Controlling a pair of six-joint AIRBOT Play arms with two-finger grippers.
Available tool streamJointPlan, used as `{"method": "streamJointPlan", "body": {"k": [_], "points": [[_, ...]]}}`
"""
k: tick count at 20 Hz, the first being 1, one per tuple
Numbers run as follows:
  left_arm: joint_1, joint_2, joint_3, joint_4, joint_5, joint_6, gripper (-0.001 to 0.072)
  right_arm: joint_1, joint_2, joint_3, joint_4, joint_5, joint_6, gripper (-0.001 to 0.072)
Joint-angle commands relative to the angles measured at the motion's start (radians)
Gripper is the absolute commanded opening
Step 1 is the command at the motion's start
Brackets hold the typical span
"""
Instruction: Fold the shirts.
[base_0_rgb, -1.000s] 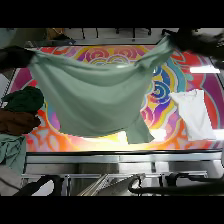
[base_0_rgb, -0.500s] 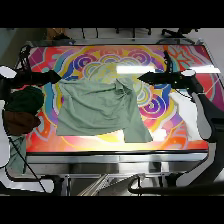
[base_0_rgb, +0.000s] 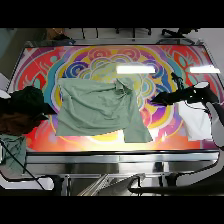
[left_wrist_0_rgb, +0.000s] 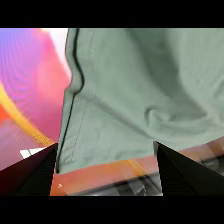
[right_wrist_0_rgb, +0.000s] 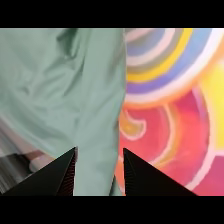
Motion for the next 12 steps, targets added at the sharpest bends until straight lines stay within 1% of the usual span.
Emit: {"method": "streamJointPlan", "body": {"k": [1,5,6,7,8,9,10,11,12], "points": [[0.038,0.044,-0.218,0.004,0.089,0.027,0.0668,-0.006,0.021,-0.15,-0.044,-0.031,-0.001,0.0343],[-0.021,0.043,-0.32,-0.009,0.251,0.04,0.0669,0.025,0.016,-0.204,-0.044,-0.068,-0.023,0.0348],[-0.045,0.043,-0.329,-0.023,0.285,0.04,0.0669,0.038,0.01,-0.204,-0.043,-0.075,-0.023,0.0405],[-0.069,0.043,-0.327,-0.051,0.313,0.042,0.0668,0.054,0.002,-0.204,-0.043,-0.085,-0.023,0.0433],[-0.082,0.043,-0.319,-0.076,0.325,0.048,0.0667,0.072,-0.007,-0.204,-0.043,-0.097,-0.023,0.0433],[-0.101,0.039,-0.298,-0.087,0.329,0.048,0.056,0.091,-0.014,-0.204,-0.043,-0.111,-0.023,0.0433],[-0.117,0.036,-0.274,-0.082,0.322,0.048,0.0313,0.108,-0.021,-0.204,-0.043,-0.122,-0.023,0.0433],[-0.127,0.036,-0.251,-0.082,0.306,0.048,0.0012,0.125,-0.027,-0.204,-0.043,-0.135,-0.023,0.0432],[-0.137,0.036,-0.229,-0.082,0.292,0.048,0.0015,0.138,-0.034,-0.204,-0.043,-0.143,-0.023,0.0433]]}}
